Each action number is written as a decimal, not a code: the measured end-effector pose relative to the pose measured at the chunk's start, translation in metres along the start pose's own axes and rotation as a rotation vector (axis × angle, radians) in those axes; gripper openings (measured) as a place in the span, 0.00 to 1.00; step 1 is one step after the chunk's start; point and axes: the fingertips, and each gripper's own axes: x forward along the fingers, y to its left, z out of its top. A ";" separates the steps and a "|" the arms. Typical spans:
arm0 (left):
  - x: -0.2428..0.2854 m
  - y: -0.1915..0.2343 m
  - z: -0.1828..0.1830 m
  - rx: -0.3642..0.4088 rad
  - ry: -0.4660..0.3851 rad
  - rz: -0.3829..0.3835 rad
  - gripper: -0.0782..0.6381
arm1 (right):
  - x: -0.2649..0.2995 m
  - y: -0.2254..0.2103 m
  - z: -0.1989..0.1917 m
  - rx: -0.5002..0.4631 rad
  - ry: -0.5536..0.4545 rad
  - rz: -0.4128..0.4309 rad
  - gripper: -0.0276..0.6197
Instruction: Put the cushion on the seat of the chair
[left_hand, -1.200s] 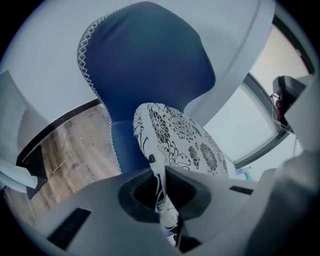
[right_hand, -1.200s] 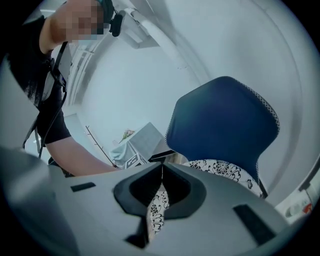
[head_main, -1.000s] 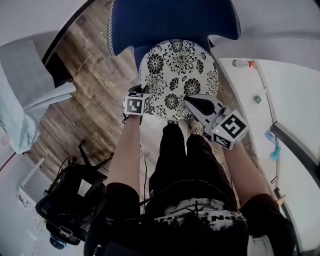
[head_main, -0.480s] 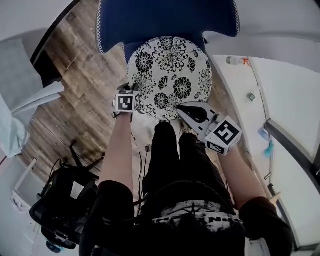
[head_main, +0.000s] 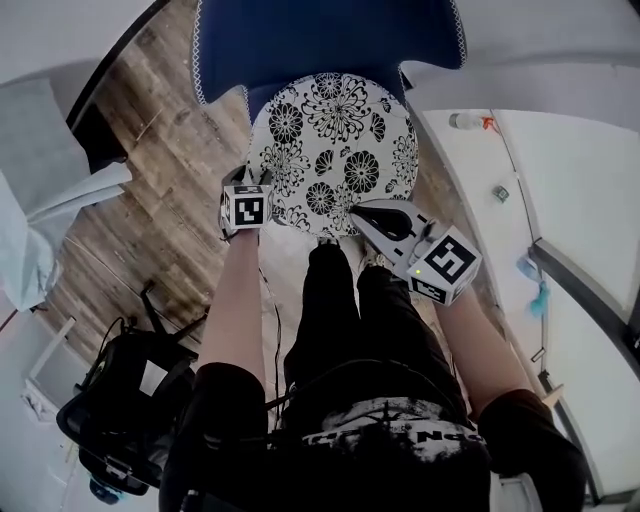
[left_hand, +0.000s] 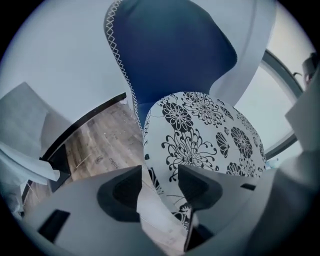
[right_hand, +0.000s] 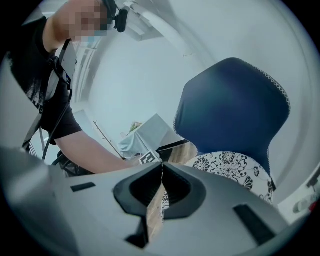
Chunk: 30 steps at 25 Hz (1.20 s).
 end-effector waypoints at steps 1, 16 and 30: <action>-0.004 0.001 -0.001 -0.021 -0.005 0.003 0.41 | -0.002 0.002 0.000 -0.006 -0.002 0.002 0.07; -0.139 -0.077 0.092 -0.017 -0.283 -0.084 0.17 | -0.066 0.043 0.038 -0.078 -0.058 0.027 0.07; -0.333 -0.199 0.161 0.069 -0.599 -0.278 0.13 | -0.139 0.078 0.109 -0.216 -0.144 0.035 0.07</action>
